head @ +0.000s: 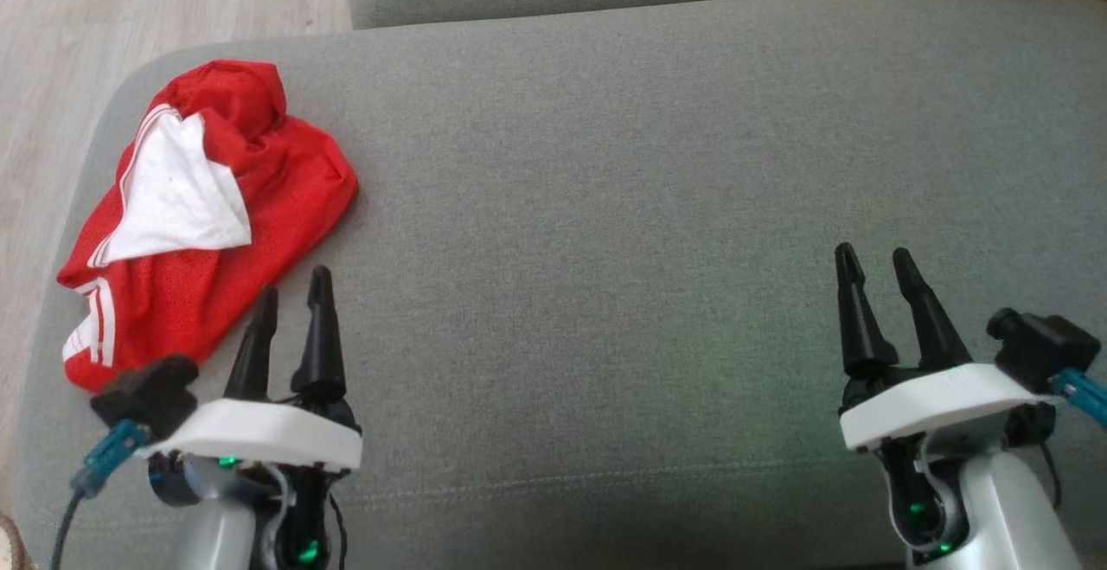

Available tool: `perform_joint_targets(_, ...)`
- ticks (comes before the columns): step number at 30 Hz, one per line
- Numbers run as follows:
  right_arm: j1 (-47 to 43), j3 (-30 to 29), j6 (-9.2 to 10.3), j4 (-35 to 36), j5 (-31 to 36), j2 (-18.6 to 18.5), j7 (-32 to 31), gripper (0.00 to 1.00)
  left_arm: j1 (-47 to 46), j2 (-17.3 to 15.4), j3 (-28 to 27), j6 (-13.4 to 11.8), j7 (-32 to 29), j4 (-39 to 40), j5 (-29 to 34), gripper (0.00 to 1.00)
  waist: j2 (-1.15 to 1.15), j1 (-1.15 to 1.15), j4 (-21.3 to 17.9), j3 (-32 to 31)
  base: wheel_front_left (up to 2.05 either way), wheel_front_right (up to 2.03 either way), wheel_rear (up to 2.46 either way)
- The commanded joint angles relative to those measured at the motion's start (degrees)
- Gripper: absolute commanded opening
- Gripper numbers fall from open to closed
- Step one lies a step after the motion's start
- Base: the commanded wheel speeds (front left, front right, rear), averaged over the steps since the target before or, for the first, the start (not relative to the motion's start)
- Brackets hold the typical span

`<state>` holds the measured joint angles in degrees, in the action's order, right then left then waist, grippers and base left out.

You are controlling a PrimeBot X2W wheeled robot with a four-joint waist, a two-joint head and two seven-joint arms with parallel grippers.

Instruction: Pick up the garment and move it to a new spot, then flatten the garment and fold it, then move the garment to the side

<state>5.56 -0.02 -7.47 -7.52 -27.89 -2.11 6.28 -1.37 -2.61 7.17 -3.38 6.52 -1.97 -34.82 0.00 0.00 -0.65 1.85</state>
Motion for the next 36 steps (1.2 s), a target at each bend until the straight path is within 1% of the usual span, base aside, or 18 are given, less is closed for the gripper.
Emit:
perform_joint_targets(1, 3.4, 1.1, -0.02, 1.9, 2.7, -0.6, 0.9, 1.00, -3.2, -1.3, -0.2, -0.8, 0.7, 2.5, 2.4, 1.00, 0.00, 0.00, 0.0, 0.0, 0.00, 0.00, 0.00)
perform_joint_targets(2, 3.6, 1.3, -0.02, 1.7, 4.8, -0.6, 1.3, 1.00, -3.3, -1.9, 1.1, -1.7, 1.1, 2.3, 4.2, 1.00, 0.00, 0.00, 0.1, 0.0, 0.00, 0.00, 0.00)
perform_joint_targets(8, 4.1, 2.0, -0.02, 1.8, 11.3, -0.6, 2.3, 1.00, -4.0, -3.9, 5.2, -4.8, 2.1, 2.3, 9.0, 1.00, 0.00, 0.00, 0.1, 0.1, 0.00, 0.00, 0.00)
perform_joint_targets(22, 4.6, 4.0, -0.02, 3.1, 23.9, -0.7, 4.6, 1.00, -6.5, -8.0, 14.0, -12.0, 4.4, 2.3, 18.8, 1.00, 0.00, 0.00, -0.1, 0.7, 0.00, 0.00, 0.00)
perform_joint_targets(23, 4.6, 4.0, -0.02, 3.1, 23.9, -0.7, 4.6, 1.00, -6.5, -8.0, 14.0, -12.0, 4.4, 2.3, 18.8, 1.00, 0.00, 0.00, -0.1, 0.7, 0.00, 0.00, 0.00)
perform_joint_targets(32, 4.8, 4.2, -0.02, 4.1, 29.8, -0.7, 6.2, 1.00, -8.3, -10.1, 19.3, -15.9, 5.9, 2.3, 25.1, 1.00, 0.00, 0.00, -0.6, 1.8, 0.00, 0.00, 0.00)
perform_joint_targets(36, 4.9, 3.8, -0.02, 3.8, 30.3, -0.7, 6.8, 1.00, -8.8, -10.2, 20.2, -17.8, 6.6, 2.5, 26.5, 1.00, 0.00, 0.00, -0.7, 2.1, 0.00, 0.00, 0.00)
